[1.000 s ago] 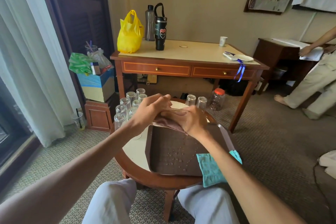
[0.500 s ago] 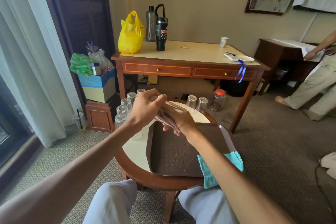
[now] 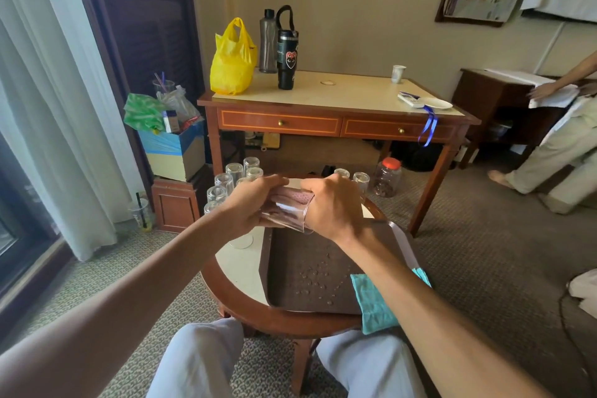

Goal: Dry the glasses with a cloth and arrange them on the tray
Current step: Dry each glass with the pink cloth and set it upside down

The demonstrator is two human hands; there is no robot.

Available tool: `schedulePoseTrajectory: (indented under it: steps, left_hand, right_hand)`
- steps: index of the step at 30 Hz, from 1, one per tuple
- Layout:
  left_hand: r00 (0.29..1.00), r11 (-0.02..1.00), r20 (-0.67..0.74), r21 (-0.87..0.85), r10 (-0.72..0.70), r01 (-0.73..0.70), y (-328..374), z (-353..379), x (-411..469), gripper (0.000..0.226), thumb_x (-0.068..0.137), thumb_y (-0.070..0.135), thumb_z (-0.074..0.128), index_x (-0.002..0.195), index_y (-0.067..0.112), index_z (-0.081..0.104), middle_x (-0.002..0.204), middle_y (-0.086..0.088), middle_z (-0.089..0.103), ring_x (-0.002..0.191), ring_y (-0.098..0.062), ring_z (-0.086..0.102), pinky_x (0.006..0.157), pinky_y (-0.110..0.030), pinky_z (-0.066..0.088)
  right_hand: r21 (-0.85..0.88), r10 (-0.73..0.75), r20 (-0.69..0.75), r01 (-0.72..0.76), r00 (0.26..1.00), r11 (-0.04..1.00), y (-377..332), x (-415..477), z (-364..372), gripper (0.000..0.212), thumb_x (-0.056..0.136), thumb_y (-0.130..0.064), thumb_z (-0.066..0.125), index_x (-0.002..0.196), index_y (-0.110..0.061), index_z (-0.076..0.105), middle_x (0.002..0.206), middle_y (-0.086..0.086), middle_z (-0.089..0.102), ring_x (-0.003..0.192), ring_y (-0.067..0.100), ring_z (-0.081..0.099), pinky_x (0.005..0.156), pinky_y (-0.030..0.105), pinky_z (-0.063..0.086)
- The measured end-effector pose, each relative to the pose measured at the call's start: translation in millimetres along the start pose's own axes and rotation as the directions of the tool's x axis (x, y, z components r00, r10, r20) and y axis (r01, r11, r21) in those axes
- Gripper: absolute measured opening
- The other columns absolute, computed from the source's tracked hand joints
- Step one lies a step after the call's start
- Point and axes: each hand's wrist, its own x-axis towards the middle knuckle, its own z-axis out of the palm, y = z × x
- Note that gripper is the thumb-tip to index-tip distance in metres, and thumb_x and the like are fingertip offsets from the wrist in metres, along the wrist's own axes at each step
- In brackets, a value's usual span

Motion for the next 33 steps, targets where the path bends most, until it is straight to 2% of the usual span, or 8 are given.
schedulePoseTrajectory:
  steps: [4, 8, 11, 14, 17, 23, 28, 33]
  left_hand:
    - [0.934, 0.931, -0.125, 0.193, 0.336, -0.309, 1, 4, 0, 0.02, 0.098, 0.025, 0.065, 0.091, 0.009, 0.073, 0.081, -0.009, 0.071, 0.08, -0.023, 0.07, 0.071, -0.033, 0.057]
    - [0.781, 0.718, -0.058, 0.441, 0.622, -0.539, 3, 1, 2, 0.025, 0.096, 0.029, 0.067, 0.077, 0.013, 0.072, 0.074, -0.002, 0.07, 0.072, -0.015, 0.069, 0.065, -0.027, 0.056]
    - [0.82, 0.79, -0.042, 0.3, 0.57, -0.534, -5, -2, 5, 0.023, 0.1, 0.026, 0.065, 0.086, 0.01, 0.073, 0.085, -0.004, 0.072, 0.086, -0.019, 0.072, 0.072, -0.029, 0.056]
    - [0.962, 0.969, 0.115, -0.05, 0.246, -0.242, -2, -10, 5, 0.023, 0.102, 0.031, 0.059, 0.103, 0.009, 0.067, 0.102, -0.011, 0.07, 0.096, -0.025, 0.07, 0.081, -0.034, 0.056]
    - [0.975, 0.984, 0.22, -0.166, -0.02, 0.057, -1, -10, 0, 0.03, 0.102, 0.037, 0.055, 0.119, 0.013, 0.061, 0.099, -0.012, 0.074, 0.088, -0.022, 0.075, 0.075, -0.035, 0.06]
    - [0.993, 0.992, 0.042, -0.075, 0.109, -0.106, -4, 1, 1, 0.016, 0.102, 0.024, 0.059, 0.104, 0.009, 0.063, 0.09, -0.013, 0.07, 0.08, -0.024, 0.073, 0.066, -0.033, 0.06]
    - [0.84, 0.757, 0.072, 0.395, 0.538, -0.52, -5, 0, 1, 0.03, 0.099, 0.036, 0.062, 0.091, 0.008, 0.071, 0.079, 0.005, 0.073, 0.081, -0.012, 0.07, 0.071, -0.025, 0.055]
    - [0.932, 0.938, 0.142, 0.048, 0.333, -0.342, -10, -4, 3, 0.031, 0.097, 0.033, 0.065, 0.104, 0.003, 0.067, 0.095, -0.006, 0.072, 0.087, -0.016, 0.072, 0.076, -0.028, 0.057]
  right_hand:
    - [0.351, 0.393, 0.262, -0.467, 0.881, 0.812, -5, -8, 17, 0.034, 0.084, -0.054, 0.071, 0.083, -0.021, 0.078, 0.066, -0.008, 0.072, 0.054, 0.01, 0.063, 0.046, 0.023, 0.045]
    - [0.443, 0.448, 0.789, -0.895, 0.419, 0.056, -24, -4, 9, 0.041, 0.097, -0.053, 0.055, 0.09, -0.015, 0.07, 0.065, -0.001, 0.069, 0.042, 0.007, 0.055, 0.035, 0.016, 0.036]
    - [0.368, 0.503, 0.758, -0.909, 0.414, 0.194, -20, 0, 7, 0.043, 0.095, -0.049, 0.061, 0.096, -0.008, 0.072, 0.063, 0.003, 0.07, 0.042, 0.01, 0.059, 0.035, 0.016, 0.036]
    - [0.155, 0.478, 0.385, -0.566, 0.789, 0.81, -7, -1, 7, 0.031, 0.09, -0.029, 0.062, 0.093, -0.002, 0.076, 0.075, 0.01, 0.074, 0.058, 0.022, 0.067, 0.043, 0.023, 0.042]
    - [-0.005, 0.129, 0.088, -0.129, 0.988, 0.992, -5, 2, -5, 0.03, 0.073, -0.035, 0.062, 0.077, -0.011, 0.079, 0.06, 0.003, 0.07, 0.048, 0.01, 0.043, 0.041, 0.018, 0.035]
    - [0.105, 0.335, 0.25, -0.369, 0.909, 0.923, -1, -1, 4, 0.025, 0.081, -0.023, 0.06, 0.061, -0.008, 0.065, 0.055, 0.005, 0.061, 0.045, 0.018, 0.044, 0.045, 0.023, 0.031]
    - [0.222, 0.18, 0.96, -0.975, 0.216, -0.016, 6, -9, 4, 0.048, 0.098, -0.059, 0.047, 0.091, -0.015, 0.066, 0.07, 0.001, 0.067, 0.044, 0.006, 0.051, 0.035, 0.015, 0.033]
    - [0.288, 0.452, 0.787, -0.897, 0.421, 0.334, 11, -4, 9, 0.053, 0.087, -0.059, 0.065, 0.078, -0.008, 0.069, 0.065, 0.008, 0.069, 0.047, 0.017, 0.059, 0.043, 0.024, 0.048]
